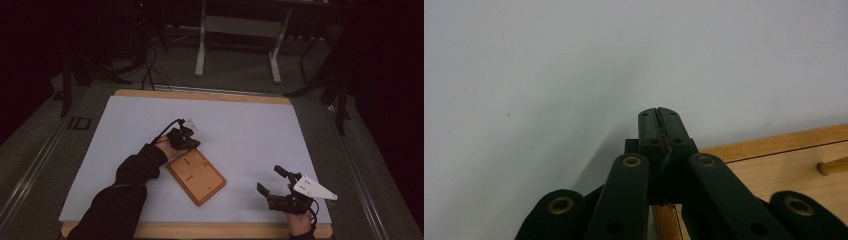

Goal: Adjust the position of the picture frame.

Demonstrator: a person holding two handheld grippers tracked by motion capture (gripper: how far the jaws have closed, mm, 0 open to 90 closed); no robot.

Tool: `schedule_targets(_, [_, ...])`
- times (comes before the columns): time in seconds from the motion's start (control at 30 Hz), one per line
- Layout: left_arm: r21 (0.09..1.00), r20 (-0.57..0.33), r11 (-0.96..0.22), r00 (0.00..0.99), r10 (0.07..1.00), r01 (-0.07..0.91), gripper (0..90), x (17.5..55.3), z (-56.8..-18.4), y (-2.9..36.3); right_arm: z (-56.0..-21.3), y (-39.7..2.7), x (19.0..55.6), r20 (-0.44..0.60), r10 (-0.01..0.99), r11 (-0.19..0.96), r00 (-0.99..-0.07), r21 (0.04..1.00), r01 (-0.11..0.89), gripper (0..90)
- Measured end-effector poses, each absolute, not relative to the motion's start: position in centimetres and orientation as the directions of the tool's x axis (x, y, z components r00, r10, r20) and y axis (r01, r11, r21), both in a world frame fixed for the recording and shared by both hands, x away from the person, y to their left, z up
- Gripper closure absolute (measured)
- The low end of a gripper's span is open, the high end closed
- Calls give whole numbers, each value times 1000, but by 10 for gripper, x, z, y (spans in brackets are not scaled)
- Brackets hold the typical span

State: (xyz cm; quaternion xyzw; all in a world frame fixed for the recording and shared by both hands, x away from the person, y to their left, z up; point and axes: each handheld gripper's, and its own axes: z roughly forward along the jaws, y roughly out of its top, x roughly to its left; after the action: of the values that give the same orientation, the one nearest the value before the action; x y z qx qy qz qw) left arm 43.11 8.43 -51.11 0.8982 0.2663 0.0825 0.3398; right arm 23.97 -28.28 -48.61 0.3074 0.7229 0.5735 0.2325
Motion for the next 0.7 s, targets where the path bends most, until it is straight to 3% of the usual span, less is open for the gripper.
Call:
schedule_targets(0.37, [626,-8,-667,858,513,404,900,437,-515,67,-486,-284,240,16,713,154,-700,972,178,131])
schedule_targets(0.7, [620,-19,-668,859,511,412,900,429,-515,84,-486,-283,239,12,712,156,-702,972,175,131])
